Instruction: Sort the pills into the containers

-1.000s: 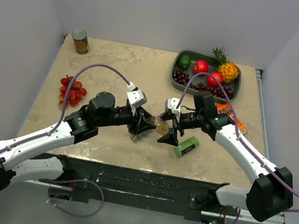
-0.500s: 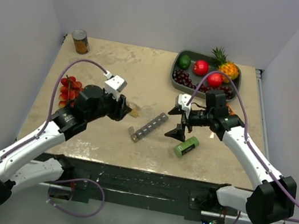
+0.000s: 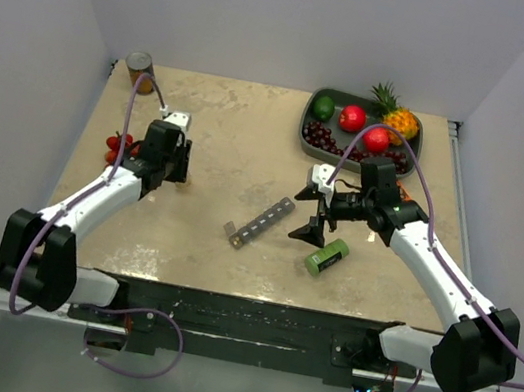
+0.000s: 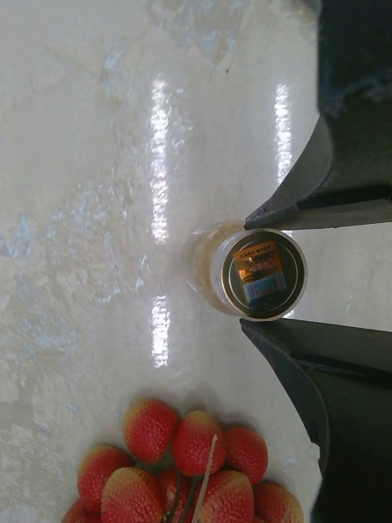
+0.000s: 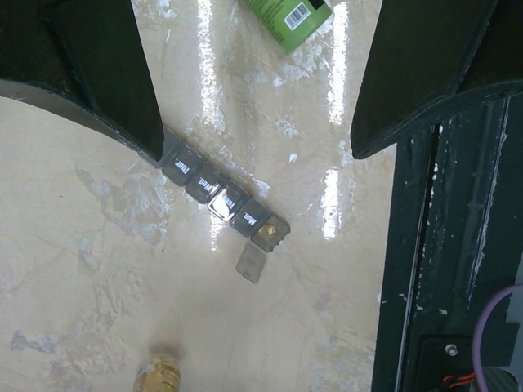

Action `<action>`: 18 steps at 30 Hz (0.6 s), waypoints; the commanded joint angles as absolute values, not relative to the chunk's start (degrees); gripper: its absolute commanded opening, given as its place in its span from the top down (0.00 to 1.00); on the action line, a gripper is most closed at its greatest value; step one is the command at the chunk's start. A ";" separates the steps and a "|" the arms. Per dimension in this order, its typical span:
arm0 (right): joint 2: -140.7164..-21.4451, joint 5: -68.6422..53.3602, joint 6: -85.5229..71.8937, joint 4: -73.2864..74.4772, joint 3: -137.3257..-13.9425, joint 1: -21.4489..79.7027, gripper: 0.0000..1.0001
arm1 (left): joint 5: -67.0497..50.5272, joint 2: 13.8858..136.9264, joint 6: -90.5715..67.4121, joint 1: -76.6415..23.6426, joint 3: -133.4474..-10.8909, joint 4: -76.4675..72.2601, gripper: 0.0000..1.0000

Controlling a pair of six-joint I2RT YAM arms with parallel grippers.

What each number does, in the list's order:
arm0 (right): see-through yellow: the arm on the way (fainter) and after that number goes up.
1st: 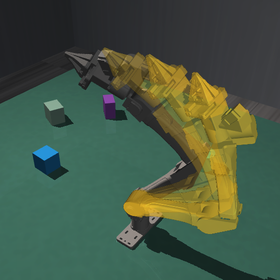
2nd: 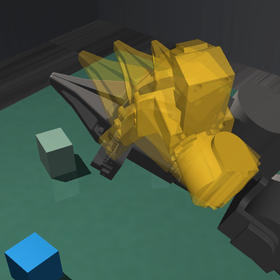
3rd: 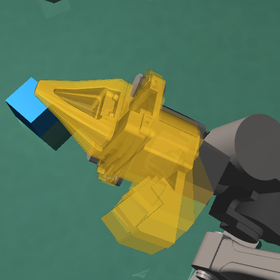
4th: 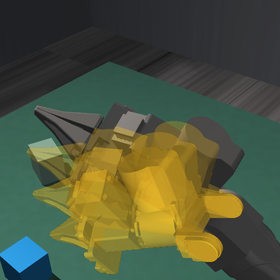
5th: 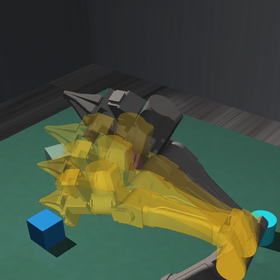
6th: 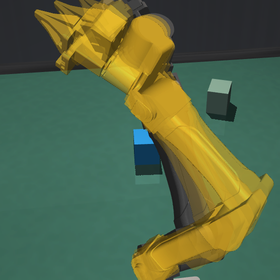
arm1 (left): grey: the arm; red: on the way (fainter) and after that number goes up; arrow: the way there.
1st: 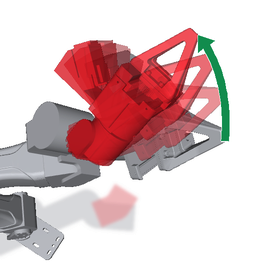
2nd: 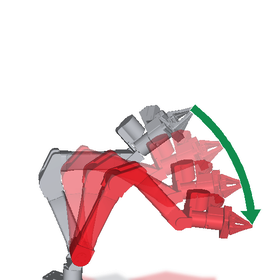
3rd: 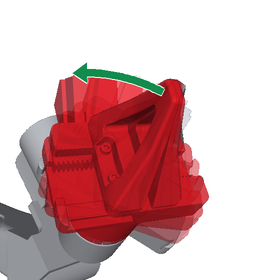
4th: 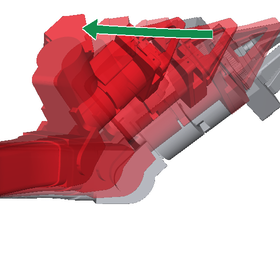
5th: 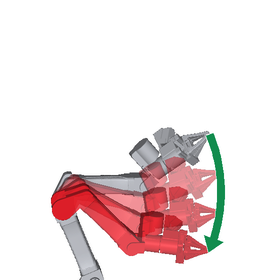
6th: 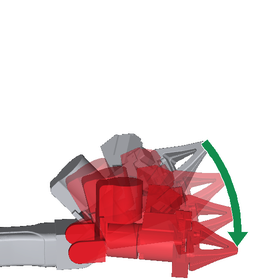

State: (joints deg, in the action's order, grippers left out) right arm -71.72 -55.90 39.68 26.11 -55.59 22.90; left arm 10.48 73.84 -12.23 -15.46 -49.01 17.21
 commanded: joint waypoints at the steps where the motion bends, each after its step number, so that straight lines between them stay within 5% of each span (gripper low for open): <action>1: -71.54 -55.63 39.55 24.52 -56.08 22.85 0.01 | 10.03 79.25 -10.46 -11.61 -54.48 11.08 1.00; 9: -71.63 -54.93 39.64 23.99 -55.63 22.76 0.01 | 11.95 89.72 -9.14 -9.41 -60.72 12.03 0.99; 18: -72.68 -54.41 39.64 23.56 -55.20 22.76 0.01 | 9.05 89.04 -8.79 -9.23 -62.23 13.71 0.50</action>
